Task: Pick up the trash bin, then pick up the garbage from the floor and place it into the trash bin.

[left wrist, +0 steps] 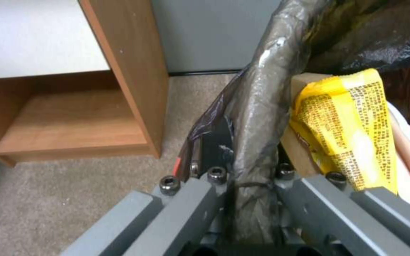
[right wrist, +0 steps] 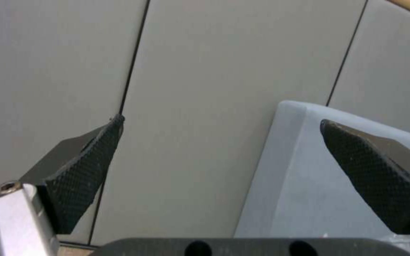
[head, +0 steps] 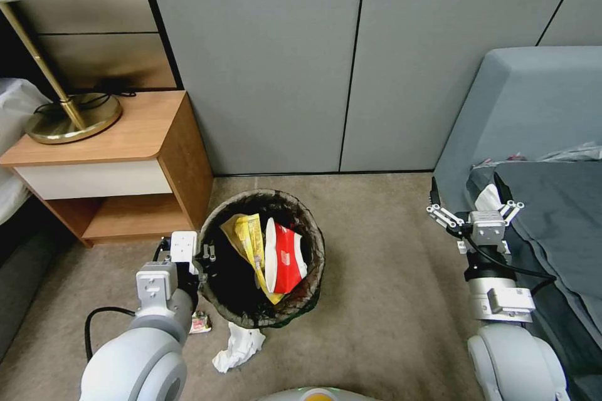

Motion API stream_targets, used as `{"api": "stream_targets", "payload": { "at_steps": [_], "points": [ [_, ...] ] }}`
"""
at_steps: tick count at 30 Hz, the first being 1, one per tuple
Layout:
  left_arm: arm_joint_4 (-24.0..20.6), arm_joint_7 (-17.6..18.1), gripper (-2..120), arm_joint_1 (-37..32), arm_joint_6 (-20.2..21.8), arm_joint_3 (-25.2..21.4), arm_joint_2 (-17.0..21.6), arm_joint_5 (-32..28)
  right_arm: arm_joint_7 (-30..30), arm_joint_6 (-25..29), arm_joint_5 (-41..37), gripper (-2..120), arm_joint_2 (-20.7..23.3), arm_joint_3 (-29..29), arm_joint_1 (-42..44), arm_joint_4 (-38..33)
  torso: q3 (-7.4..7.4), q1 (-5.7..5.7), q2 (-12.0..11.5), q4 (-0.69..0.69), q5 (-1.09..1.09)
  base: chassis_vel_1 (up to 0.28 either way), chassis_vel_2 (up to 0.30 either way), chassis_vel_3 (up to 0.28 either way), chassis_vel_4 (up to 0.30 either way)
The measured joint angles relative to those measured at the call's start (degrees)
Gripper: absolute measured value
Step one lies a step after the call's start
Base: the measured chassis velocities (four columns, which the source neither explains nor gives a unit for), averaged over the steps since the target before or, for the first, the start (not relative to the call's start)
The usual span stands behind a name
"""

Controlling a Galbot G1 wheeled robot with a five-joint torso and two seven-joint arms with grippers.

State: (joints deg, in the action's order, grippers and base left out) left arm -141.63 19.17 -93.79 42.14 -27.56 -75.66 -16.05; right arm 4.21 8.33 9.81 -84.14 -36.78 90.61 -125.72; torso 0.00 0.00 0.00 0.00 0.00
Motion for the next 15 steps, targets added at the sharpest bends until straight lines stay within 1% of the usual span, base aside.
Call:
{"api": "stream_targets", "payload": {
  "at_steps": [9, 15],
  "points": [
    [-0.02, -0.8, 0, 0.16, -0.13, -0.07, -0.13, 1.58, 0.0, 0.24, 1.53, 100, -0.27, 0.27, 0.2, 0.68, 0.0, 0.0, 0.0, 0.0, 0.0, 0.0, 0.0, 0.0, 0.0],
    [-0.03, -0.71, 0, 0.28, -0.32, 0.14, -0.2, 0.5, 0.0, 0.6, 1.87, 100, -0.55, 0.33, 0.45, 1.06, 0.0, 0.0, 0.0, 0.0, 0.0, 0.0, 0.0, 0.0, 0.0]
  ]
}}
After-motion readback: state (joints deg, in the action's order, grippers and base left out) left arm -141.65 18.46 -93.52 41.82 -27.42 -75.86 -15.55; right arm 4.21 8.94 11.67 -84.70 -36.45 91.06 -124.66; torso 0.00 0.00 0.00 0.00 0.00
